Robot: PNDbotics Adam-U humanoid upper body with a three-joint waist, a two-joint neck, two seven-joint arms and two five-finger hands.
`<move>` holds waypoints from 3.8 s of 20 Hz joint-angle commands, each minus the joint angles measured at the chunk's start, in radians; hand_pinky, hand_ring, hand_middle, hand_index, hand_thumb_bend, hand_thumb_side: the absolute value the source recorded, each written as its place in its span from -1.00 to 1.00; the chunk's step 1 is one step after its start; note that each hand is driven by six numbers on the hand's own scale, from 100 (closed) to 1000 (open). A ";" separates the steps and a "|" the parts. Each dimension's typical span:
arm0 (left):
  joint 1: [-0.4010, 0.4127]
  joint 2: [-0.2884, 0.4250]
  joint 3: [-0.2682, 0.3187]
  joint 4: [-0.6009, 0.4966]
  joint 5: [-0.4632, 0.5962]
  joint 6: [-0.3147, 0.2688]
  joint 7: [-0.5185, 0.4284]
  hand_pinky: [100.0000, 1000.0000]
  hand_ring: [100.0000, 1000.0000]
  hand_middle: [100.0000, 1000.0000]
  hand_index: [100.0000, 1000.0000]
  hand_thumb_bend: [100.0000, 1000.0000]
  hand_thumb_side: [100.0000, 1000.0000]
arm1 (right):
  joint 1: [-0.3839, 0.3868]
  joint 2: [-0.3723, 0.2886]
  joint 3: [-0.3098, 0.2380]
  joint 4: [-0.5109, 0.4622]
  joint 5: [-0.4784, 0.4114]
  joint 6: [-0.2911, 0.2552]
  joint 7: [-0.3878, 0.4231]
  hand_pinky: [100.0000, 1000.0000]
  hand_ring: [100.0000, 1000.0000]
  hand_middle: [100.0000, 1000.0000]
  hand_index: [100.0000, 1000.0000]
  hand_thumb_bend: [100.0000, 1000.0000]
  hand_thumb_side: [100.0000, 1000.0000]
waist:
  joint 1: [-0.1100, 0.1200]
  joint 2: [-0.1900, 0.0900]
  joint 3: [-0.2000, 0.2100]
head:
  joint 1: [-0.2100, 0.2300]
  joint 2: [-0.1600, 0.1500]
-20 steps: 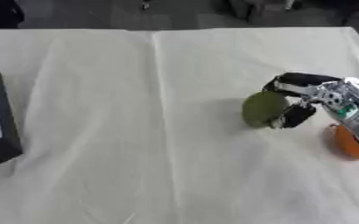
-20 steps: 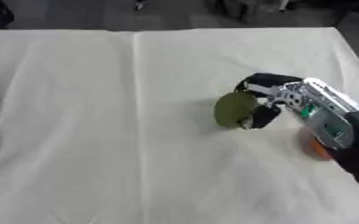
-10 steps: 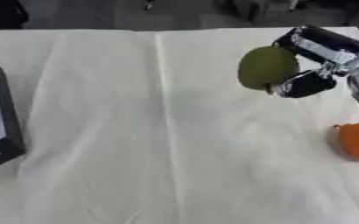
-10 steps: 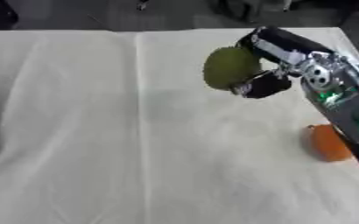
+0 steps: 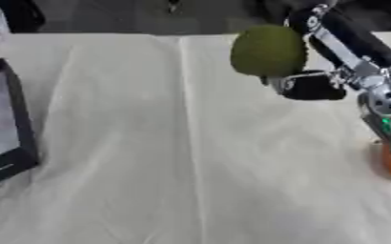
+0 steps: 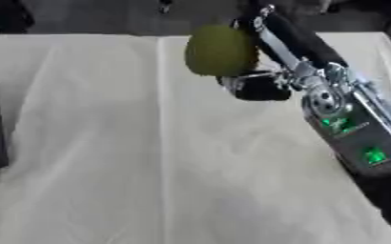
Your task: Pick up the objects with one hand, pass them to the other hand, and then place them into the box on the other side of the table.
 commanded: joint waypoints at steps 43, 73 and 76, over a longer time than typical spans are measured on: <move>-0.330 -0.114 -0.360 0.013 -0.570 0.334 -0.801 0.94 0.86 0.60 0.87 0.04 0.27 | -0.063 0.261 0.219 0.122 0.410 -0.285 -0.324 0.43 0.09 -0.14 0.03 -1.00 -1.00 | 0.021 -0.037 0.020 | 0.090 -0.007; -0.326 -0.145 -0.364 0.042 -0.006 0.283 -0.178 0.30 -0.13 -0.56 -0.28 -1.00 -0.52 | -0.054 0.261 0.234 0.151 0.416 -0.327 -0.367 0.44 0.17 -0.01 0.17 -1.00 -1.00 | 0.017 -0.032 0.017 | 0.094 -0.013; -0.325 -0.149 -0.368 0.058 -0.044 0.309 -0.169 0.22 -0.26 -0.70 -0.47 -1.00 -0.72 | -0.050 0.252 0.236 0.147 0.411 -0.336 -0.365 0.42 0.23 0.07 0.25 -0.58 -1.00 | 0.017 -0.030 0.016 | 0.094 -0.014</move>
